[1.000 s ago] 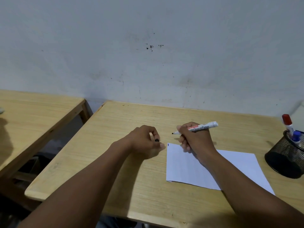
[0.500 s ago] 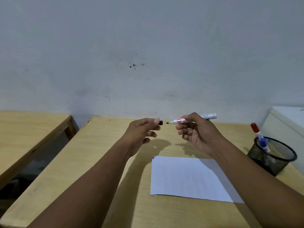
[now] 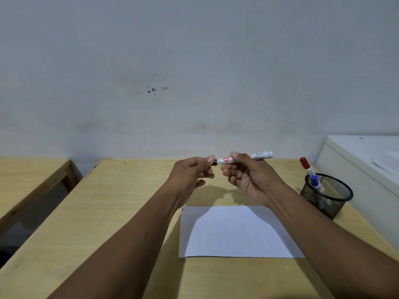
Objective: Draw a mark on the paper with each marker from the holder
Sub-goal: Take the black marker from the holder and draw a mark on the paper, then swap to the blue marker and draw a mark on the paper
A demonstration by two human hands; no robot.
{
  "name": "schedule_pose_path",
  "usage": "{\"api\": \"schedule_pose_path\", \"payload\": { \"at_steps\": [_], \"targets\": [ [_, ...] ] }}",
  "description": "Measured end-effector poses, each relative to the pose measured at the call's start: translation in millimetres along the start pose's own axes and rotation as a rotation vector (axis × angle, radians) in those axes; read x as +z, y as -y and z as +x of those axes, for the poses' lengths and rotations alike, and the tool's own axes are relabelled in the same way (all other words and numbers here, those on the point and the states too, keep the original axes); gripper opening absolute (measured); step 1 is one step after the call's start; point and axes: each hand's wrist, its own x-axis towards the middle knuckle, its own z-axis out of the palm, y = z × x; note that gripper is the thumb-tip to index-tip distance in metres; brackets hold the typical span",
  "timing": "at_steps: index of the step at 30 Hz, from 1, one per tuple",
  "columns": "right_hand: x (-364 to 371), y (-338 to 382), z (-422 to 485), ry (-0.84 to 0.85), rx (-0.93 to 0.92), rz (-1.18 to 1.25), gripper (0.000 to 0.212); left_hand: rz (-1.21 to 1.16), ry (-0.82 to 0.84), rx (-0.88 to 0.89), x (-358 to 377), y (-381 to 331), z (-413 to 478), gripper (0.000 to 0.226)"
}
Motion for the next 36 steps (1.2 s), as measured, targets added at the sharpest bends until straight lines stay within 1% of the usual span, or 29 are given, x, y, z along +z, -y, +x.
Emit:
{"api": "schedule_pose_path", "payload": {
  "at_steps": [2, 4, 6, 8, 10, 11, 12, 13, 15, 19, 22, 25, 27, 29, 32, 34, 36],
  "targets": [
    [-6, 5, -8, -0.003, -0.012, 0.058, 0.024, 0.022, 0.013, 0.038, 11, -5, 2, 0.029],
    [-12, 11, -16, -0.028, -0.036, 0.106, 0.02, 0.052, 0.036, 0.073, 24, -13, 3, 0.027],
    [-16, 23, -27, -0.045, -0.044, 0.086, 0.016, 0.105, 0.076, 0.111, 39, -24, 1, 0.029],
    [-21, 41, -41, -0.006, -0.006, -0.055, 0.027, 0.157, 0.121, 0.15, 55, -38, -1, 0.031],
    [-32, 65, -58, 0.044, 0.105, -0.278, 0.045, 0.158, 0.149, 0.184, 70, -54, -2, 0.027],
    [-41, 79, -67, 0.063, 0.176, -0.393, 0.048, 0.153, 0.151, 0.201, 77, -61, -1, 0.023],
    [-52, 93, -76, 0.068, 0.237, -0.5, 0.045, 0.16, 0.151, 0.219, 82, -69, -1, 0.021],
    [-64, 107, -84, 0.052, 0.28, -0.592, 0.037, 0.187, 0.152, 0.242, 87, -75, 0, 0.02],
    [-89, 133, -97, -0.051, 0.294, -0.755, 0.022, 0.27, 0.169, 0.299, 95, -82, 1, 0.017],
    [-124, 152, -98, -0.323, 0.24, -1.042, 0.026, 0.437, 0.191, 0.395, 115, -78, 3, 0.015],
    [-126, 136, -87, -0.411, 0.186, -1.203, 0.022, 0.611, 0.188, 0.485, 127, -69, 6, 0.017],
    [-126, 114, -78, -0.415, 0.136, -1.241, 0.024, 0.756, 0.197, 0.539, 142, -58, 8, 0.018],
    [-163, 115, -88, -0.511, 0.103, -1.192, 0.024, 0.848, 0.297, 0.528, 194, -49, 12, 0.02],
    [-166, 108, -82, -0.527, 0.062, -1.22, 0.023, 0.917, 0.332, 0.513, 197, -43, 11, 0.024],
    [-158, 107, -77, -0.513, -0.014, -1.197, 0.02, 0.969, 0.387, 0.482, 193, -36, 14, 0.038],
    [-155, 106, -72, -0.512, -0.065, -1.188, 0.017, 1.031, 0.397, 0.485, 191, -29, 15, 0.036],
    [-151, 108, -70, -0.513, -0.119, -1.173, 0.016, 1.034, 0.385, 0.498, 191, -27, 16, 0.03]
  ]
}}
